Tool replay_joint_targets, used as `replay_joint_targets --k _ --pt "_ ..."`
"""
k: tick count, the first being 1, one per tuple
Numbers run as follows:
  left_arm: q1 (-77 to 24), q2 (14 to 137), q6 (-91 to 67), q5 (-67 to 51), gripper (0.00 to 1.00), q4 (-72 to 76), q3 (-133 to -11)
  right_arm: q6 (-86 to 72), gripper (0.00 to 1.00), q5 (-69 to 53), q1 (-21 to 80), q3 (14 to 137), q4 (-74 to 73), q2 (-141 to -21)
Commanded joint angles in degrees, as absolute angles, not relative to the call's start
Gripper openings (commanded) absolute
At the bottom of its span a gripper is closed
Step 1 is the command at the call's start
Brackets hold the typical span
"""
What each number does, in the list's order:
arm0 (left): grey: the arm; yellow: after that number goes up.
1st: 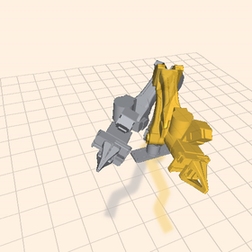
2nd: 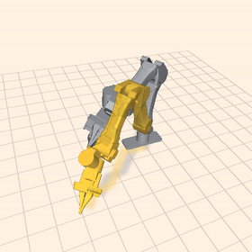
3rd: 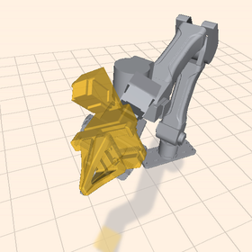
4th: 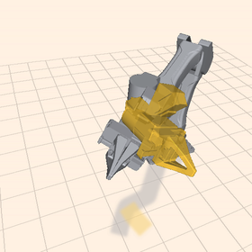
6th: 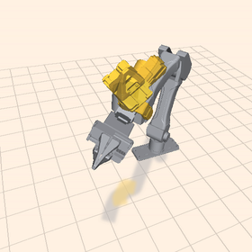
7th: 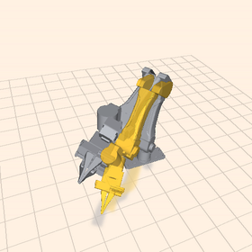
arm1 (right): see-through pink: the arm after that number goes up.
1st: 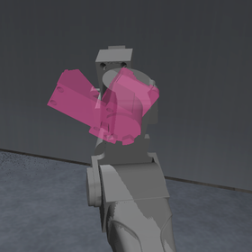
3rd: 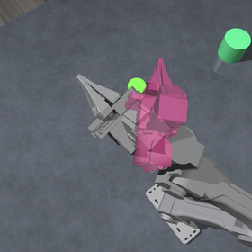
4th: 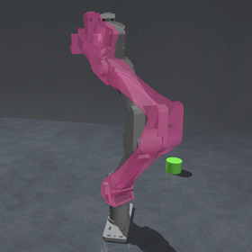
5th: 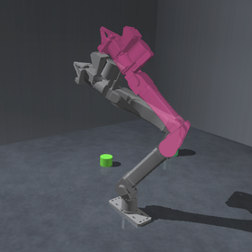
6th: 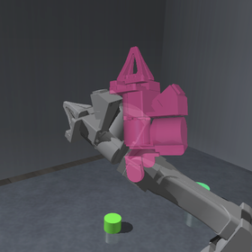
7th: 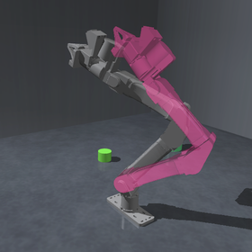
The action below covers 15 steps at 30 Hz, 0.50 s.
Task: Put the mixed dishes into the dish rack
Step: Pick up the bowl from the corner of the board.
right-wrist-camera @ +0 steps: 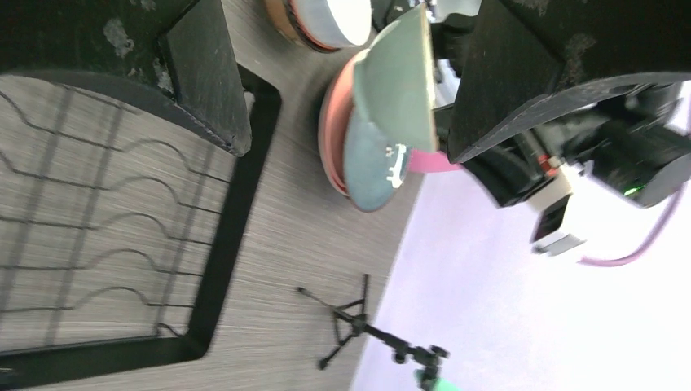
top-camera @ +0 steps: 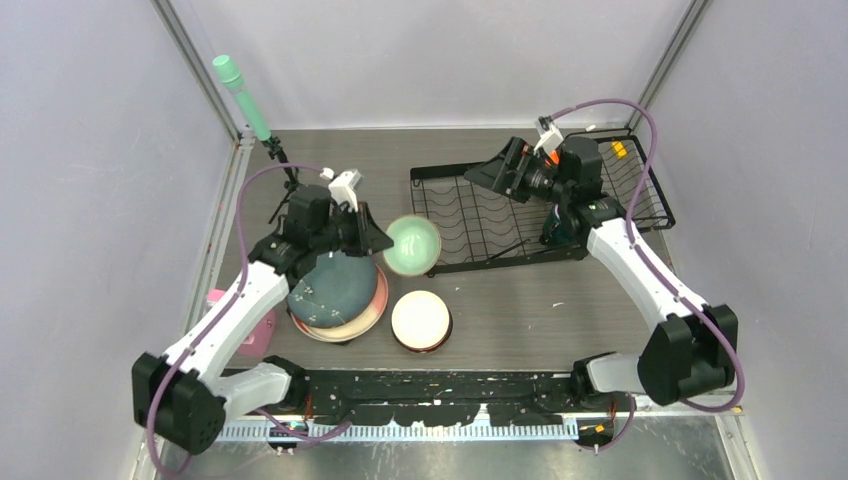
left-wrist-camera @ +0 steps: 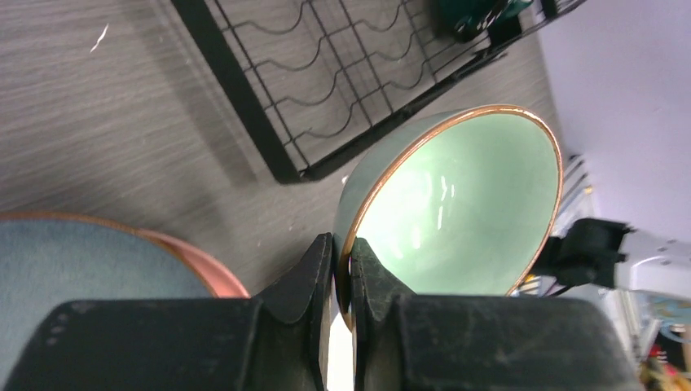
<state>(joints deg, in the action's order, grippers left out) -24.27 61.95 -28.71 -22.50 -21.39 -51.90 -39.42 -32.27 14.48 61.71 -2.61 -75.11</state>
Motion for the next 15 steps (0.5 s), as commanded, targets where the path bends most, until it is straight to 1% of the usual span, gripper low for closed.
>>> replay_joint_targets --k 1,4,8,15 --pt "-18.1 67.8 -34.9 -34.2 0.0 -5.3 -58.3 -52.3 0.95 -41.5 14.4 61.6 14.5 -79.8" --pt "-15.6 71.7 -37.3 -35.5 0.0 -3.2 -60.6 -56.5 0.94 -42.0 15.8 61.0 20.3 -81.5" --pt "-13.8 74.0 -40.7 -36.6 0.0 2.5 -60.4 -54.6 0.94 -41.7 17.6 63.2 16.7 -83.0" --pt "-13.4 74.6 -43.2 -35.9 0.0 6.5 -58.7 -53.5 0.94 -42.9 20.0 65.5 15.1 -86.2"
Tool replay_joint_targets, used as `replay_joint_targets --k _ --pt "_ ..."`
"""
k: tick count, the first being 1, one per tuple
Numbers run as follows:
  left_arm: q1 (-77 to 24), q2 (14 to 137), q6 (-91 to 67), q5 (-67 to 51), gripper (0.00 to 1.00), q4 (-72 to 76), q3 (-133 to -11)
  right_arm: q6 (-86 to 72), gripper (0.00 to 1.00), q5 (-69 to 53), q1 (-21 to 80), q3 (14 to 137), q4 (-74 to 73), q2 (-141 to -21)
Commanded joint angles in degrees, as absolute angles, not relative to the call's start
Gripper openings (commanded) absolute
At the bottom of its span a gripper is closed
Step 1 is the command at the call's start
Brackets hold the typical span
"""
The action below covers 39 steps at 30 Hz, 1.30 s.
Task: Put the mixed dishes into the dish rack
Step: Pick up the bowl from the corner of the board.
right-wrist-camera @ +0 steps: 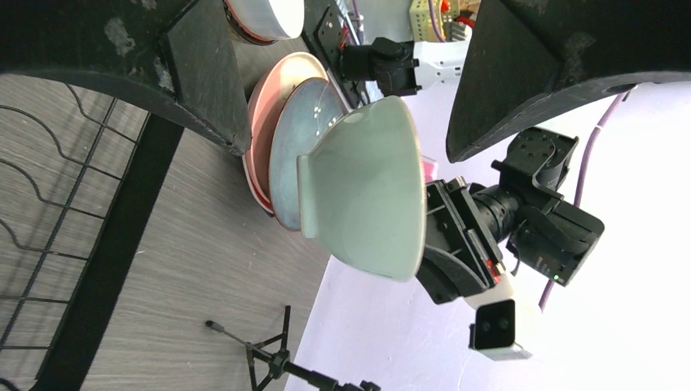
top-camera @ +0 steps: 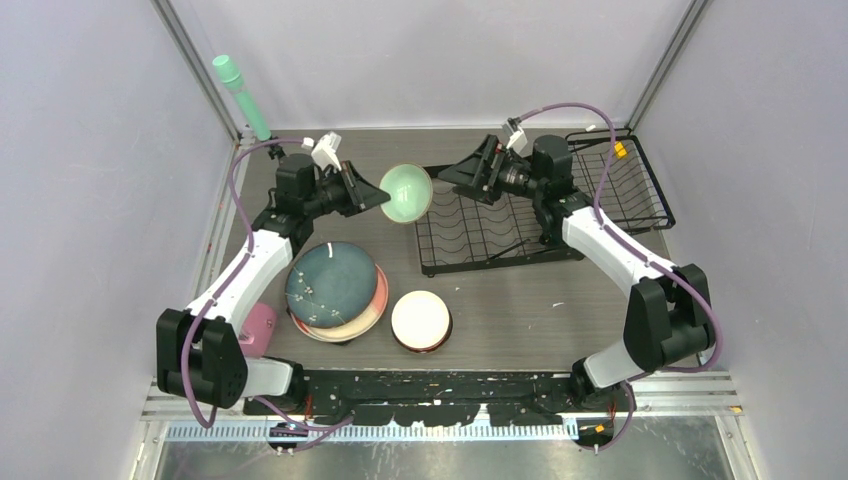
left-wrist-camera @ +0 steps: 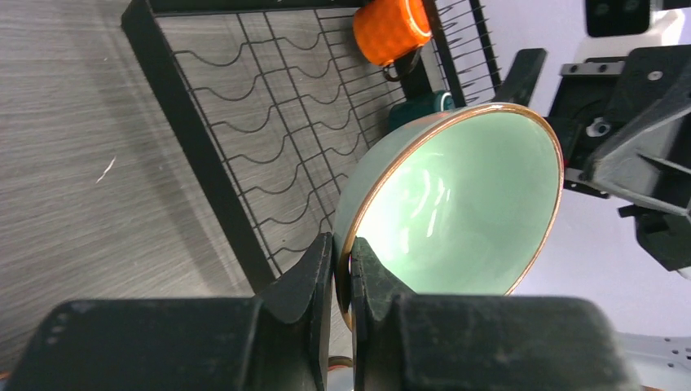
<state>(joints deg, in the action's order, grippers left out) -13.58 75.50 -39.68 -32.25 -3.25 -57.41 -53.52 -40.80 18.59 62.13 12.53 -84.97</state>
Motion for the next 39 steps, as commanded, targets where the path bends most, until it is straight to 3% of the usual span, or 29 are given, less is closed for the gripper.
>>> replay_joint_targets --k 1,16,21,27,39 --pt "-13.4 74.5 -43.5 -35.9 0.0 6.8 -58.6 -53.0 0.94 -43.2 20.3 66.2 14.6 -86.5" --pt "-13.4 73.7 -43.8 -35.6 0.0 7.7 -57.8 -55.9 0.94 -47.8 23.1 66.1 22.5 -87.4" --pt "-13.3 73.5 -44.2 -35.6 0.0 8.9 -57.3 -55.5 0.94 -48.1 23.3 66.8 21.9 -88.3" --pt "-13.3 73.0 -44.1 -35.7 0.0 9.3 -57.2 -47.8 0.94 -43.9 23.3 69.2 9.6 -88.2" --pt "-13.0 73.3 -44.7 -36.4 0.0 11.2 -57.1 -52.0 0.95 -48.1 23.8 68.7 16.6 -89.8"
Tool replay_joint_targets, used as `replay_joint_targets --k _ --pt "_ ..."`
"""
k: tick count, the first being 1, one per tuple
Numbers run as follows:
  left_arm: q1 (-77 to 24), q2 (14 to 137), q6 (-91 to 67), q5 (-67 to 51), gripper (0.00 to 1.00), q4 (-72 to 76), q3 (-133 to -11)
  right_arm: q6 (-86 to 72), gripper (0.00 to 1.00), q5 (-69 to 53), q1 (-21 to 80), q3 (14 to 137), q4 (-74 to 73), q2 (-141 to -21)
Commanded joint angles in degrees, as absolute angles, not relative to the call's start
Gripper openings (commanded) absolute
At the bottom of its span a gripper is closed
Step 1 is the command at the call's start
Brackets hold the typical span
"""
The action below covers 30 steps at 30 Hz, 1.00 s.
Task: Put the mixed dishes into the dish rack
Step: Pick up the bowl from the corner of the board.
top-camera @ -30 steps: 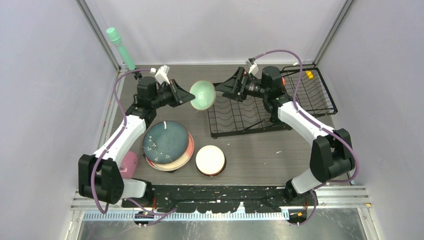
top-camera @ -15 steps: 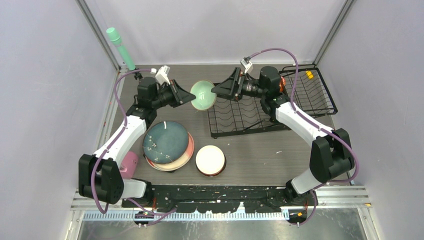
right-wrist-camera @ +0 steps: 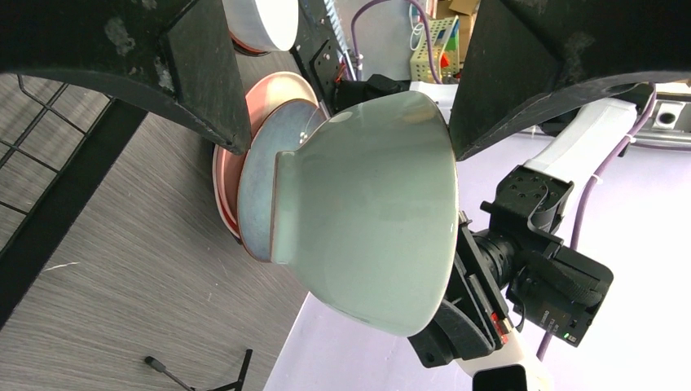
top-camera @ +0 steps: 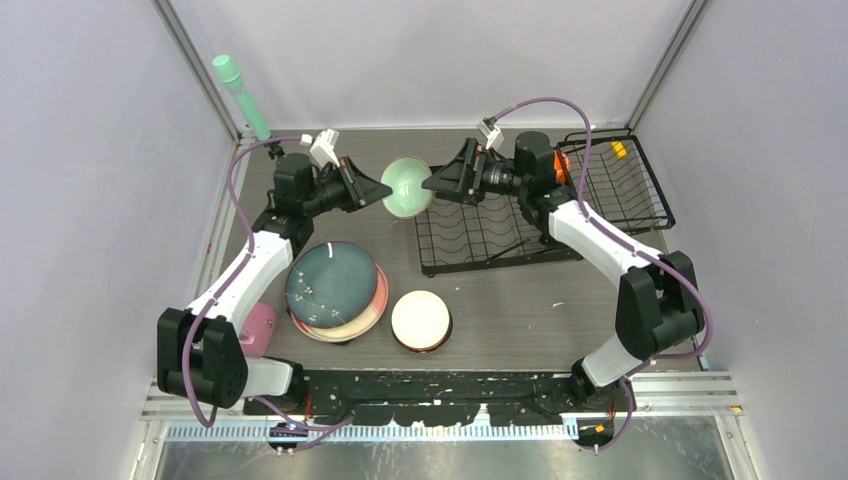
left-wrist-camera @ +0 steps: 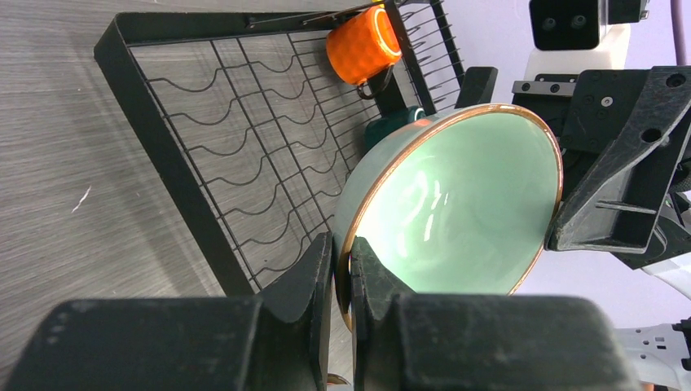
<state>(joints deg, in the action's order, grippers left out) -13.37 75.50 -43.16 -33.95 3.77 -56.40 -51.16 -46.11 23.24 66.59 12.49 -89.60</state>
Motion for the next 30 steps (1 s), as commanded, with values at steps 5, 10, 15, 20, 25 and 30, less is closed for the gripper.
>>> replay_joint_targets --k 5,10,15,20,25,30 --pt "-12.9 73.2 -45.0 -36.5 0.0 11.8 -56.7 -53.6 0.94 -48.8 23.9 68.5 19.2 -90.4" --pt "-12.9 73.3 -45.8 -37.0 0.0 13.3 -56.3 -55.0 0.91 -48.9 24.0 68.5 20.6 -91.1" --pt "-12.9 73.6 -46.6 -37.4 0.0 14.6 -55.8 -55.3 0.9 -49.1 24.0 68.6 21.2 -91.6" --pt "-12.9 74.0 -46.8 -37.3 0.0 15.0 -55.6 -56.9 0.88 -50.2 24.1 68.1 24.6 -91.6" --pt "-12.9 74.2 -47.2 -37.4 0.0 15.4 -55.2 -59.9 0.84 -51.4 24.1 67.3 28.7 -92.0" --pt "-12.9 74.4 -47.6 -37.5 0.0 16.1 -54.9 -60.9 0.85 -51.6 24.1 67.3 30.3 -92.4"
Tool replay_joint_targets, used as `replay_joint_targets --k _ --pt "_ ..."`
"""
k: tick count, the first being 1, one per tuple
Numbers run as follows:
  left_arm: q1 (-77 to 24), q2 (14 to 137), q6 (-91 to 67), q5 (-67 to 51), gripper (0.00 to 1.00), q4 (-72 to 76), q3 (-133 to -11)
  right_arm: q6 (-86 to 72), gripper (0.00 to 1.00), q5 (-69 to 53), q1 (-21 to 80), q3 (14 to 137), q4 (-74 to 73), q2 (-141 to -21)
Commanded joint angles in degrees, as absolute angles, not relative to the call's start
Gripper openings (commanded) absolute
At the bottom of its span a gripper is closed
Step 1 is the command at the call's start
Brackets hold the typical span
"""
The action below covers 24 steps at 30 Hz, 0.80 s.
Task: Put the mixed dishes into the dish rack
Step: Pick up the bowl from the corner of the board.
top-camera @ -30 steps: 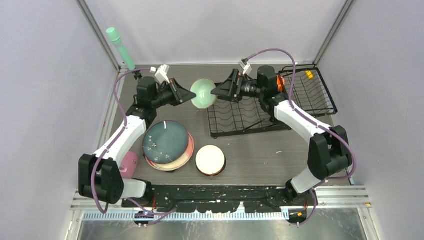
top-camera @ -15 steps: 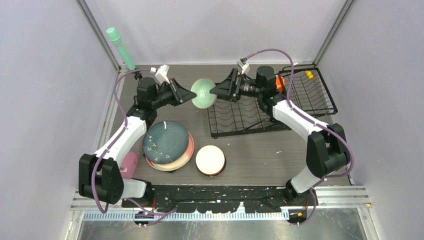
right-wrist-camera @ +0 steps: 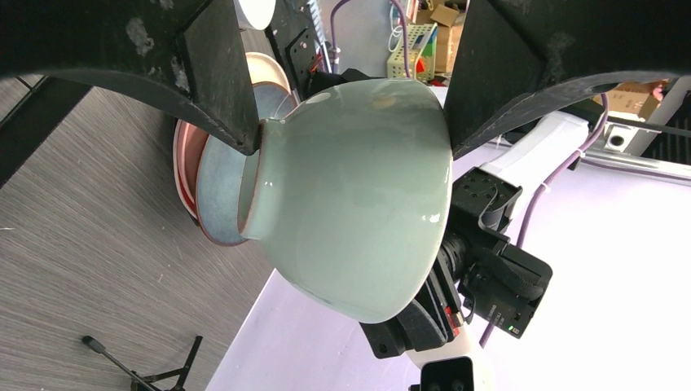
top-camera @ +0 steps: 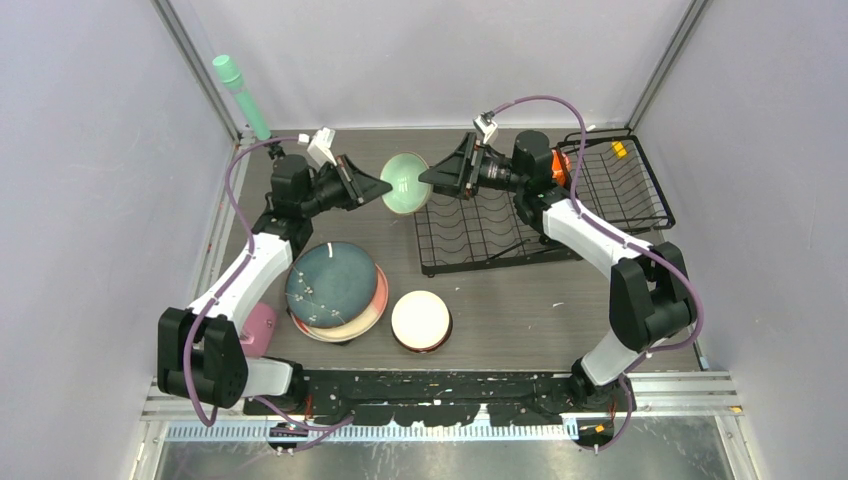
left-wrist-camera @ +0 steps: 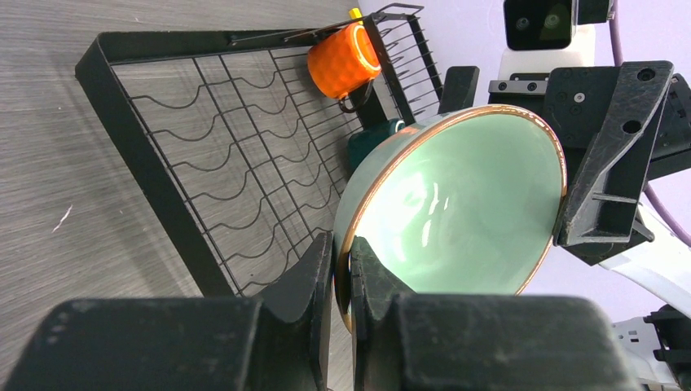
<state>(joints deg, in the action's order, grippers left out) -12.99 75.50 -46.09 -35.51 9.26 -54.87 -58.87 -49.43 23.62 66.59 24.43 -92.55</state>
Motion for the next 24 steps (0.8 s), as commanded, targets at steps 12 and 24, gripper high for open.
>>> replay_joint_targets --k 12,24 --pt "-13.0 74.6 -48.2 -37.8 0.0 16.9 -54.3 -58.6 0.74 -50.3 24.1 68.1 26.4 -92.7" --pt "-12.9 74.9 -47.9 -37.7 0.0 16.8 -54.1 -58.1 0.64 -49.6 24.1 68.1 25.7 -92.3"
